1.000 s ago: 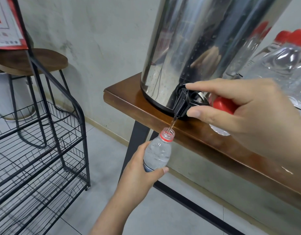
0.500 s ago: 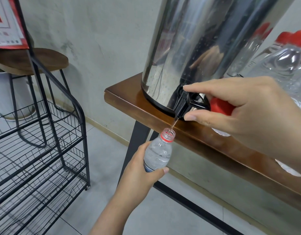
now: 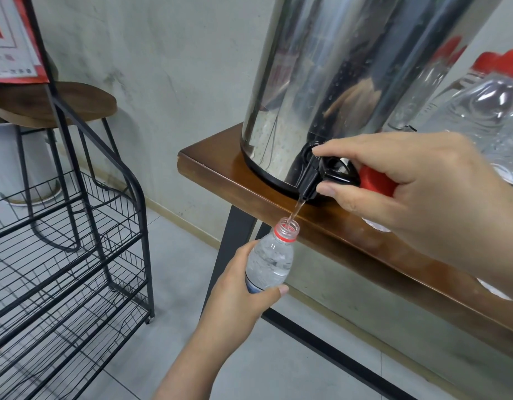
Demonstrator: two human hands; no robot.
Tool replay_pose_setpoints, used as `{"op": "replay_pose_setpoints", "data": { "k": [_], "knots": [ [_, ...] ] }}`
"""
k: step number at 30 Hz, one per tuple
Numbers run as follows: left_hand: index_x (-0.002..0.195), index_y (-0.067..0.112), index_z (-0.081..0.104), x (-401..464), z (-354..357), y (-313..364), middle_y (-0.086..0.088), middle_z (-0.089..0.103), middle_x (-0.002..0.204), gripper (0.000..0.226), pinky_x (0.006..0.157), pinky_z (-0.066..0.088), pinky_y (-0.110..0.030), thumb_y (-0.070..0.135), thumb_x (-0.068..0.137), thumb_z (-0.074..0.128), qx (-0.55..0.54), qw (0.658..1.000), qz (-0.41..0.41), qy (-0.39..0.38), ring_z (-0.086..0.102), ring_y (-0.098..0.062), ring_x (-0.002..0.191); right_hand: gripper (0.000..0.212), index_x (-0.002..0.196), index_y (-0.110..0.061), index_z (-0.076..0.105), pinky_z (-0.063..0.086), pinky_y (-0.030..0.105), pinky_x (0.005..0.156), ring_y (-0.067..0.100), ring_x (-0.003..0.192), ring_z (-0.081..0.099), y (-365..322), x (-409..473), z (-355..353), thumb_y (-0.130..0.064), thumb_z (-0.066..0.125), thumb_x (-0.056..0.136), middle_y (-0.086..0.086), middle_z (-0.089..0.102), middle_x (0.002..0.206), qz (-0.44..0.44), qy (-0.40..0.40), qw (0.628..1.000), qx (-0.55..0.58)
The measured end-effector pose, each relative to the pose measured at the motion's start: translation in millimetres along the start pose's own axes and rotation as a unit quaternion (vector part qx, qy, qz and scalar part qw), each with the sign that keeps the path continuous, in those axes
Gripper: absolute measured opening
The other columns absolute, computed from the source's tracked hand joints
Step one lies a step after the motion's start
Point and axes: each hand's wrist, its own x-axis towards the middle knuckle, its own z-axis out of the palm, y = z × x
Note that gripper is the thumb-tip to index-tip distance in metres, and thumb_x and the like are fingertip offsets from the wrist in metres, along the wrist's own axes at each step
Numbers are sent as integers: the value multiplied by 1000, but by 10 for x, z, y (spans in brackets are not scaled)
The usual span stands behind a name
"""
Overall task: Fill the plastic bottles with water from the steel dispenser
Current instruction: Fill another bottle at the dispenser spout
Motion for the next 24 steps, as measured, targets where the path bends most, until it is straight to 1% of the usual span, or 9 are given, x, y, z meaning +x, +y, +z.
{"op": "replay_pose_setpoints", "data": {
  "k": [3,8,11,13,15,17,19,21,24],
  "knots": [
    [133,54,45,1,2,-7,29,61,123,69,92,55,-19,35,80,86,1,1000,3,-1,60,3,117,40,127,-25,68,30,-4,90,-13,98,46,9,1,14,-47,61,95,-33,49,104,-3,9,1000,4],
    [133,54,46,0,-5,-22,28,62,124,69,94,55,-22,35,81,86,0,1000,8,-1,60,2,117,39,126,-24,68,32,0,91,-10,100,49,10,5,37,-47,57,96,-24,56,106,-8,25,1000,1],
    [134,54,46,0,-4,-24,28,62,124,69,93,55,-20,35,81,86,3,1000,7,1,60,2,117,37,126,-24,66,34,1,92,-8,101,51,13,11,47,-45,56,98,-21,59,105,-20,33,999,-5],
    [133,54,46,6,-2,-24,28,62,124,69,92,54,-18,35,80,86,5,1000,9,2,60,2,117,35,125,-24,66,36,4,90,-3,101,55,15,15,46,-44,55,99,-17,65,105,-28,39,999,-8],
    [132,55,46,6,-2,-27,28,62,124,69,92,54,-19,35,80,86,3,1000,7,2,60,2,117,33,124,-25,64,39,9,87,5,99,59,15,17,36,-44,53,100,-10,71,103,-33,41,999,-7],
    [131,56,45,2,-6,-24,30,62,123,68,90,54,-17,34,81,86,3,1000,6,0,60,4,116,32,125,-26,64,40,12,85,8,98,60,17,17,29,-44,52,101,-7,72,102,-33,43,998,-10],
    [131,55,45,-2,-4,-19,30,62,123,68,88,54,-14,34,81,86,4,1000,6,-1,60,5,116,33,125,-25,64,40,11,85,9,98,59,25,11,35,-43,52,101,-7,71,101,-33,47,998,-14],
    [132,56,45,2,-5,-19,30,62,123,69,90,54,-17,35,81,86,5,1000,6,0,60,4,117,33,125,-24,65,42,13,84,8,98,59,28,7,43,-42,53,101,-8,71,101,-36,53,998,-16],
    [132,56,44,8,-5,-22,30,62,124,69,92,54,-19,35,81,86,6,1000,4,-1,60,3,117,32,124,-24,65,45,20,83,11,98,60,29,6,45,-43,52,101,-4,72,102,-41,58,997,-15]
  ]
}}
